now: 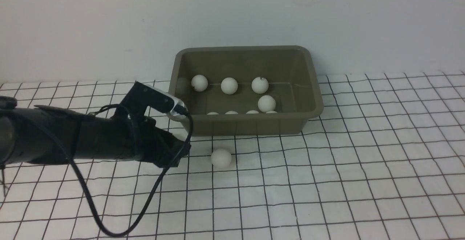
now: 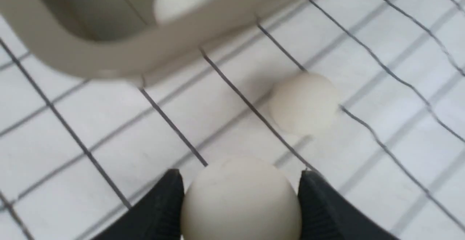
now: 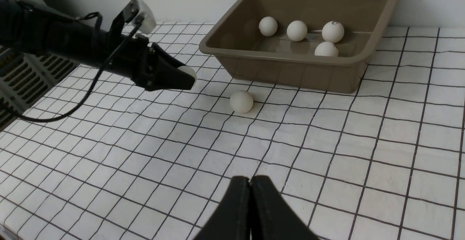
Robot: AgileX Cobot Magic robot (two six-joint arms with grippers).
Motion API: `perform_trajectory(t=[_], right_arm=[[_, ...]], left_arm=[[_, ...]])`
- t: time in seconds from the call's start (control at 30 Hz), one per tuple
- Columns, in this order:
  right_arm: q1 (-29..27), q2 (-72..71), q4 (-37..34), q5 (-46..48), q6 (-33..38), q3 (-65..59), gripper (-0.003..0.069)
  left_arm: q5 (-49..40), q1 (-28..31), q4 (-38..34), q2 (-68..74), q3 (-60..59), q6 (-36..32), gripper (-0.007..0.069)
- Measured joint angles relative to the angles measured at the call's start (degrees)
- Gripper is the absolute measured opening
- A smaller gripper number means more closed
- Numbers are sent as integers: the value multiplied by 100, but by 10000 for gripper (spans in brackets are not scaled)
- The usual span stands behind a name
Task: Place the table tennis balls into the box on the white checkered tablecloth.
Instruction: 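Reach for and grasp a ping pong ball on the table beside the basket, then drop the ball into the bin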
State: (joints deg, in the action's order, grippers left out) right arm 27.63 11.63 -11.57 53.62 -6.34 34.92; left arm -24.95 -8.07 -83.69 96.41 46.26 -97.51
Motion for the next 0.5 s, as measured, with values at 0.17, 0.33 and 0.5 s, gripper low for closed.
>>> perform_trajectory(t=[0.17, 0.33, 0.5], right_arm=[[0, 0, 17, -218, 0, 0, -18], [0, 0, 63, -352, 0, 0, -18], [0, 0, 57, -376, 0, 0, -18]], left_arm=[[-208, -32, 111, -954, -67, 517, 355], [22, -201, -99, -634, 995, 720, 355], [23, -334, -118, 827, 2329, 1217, 355]])
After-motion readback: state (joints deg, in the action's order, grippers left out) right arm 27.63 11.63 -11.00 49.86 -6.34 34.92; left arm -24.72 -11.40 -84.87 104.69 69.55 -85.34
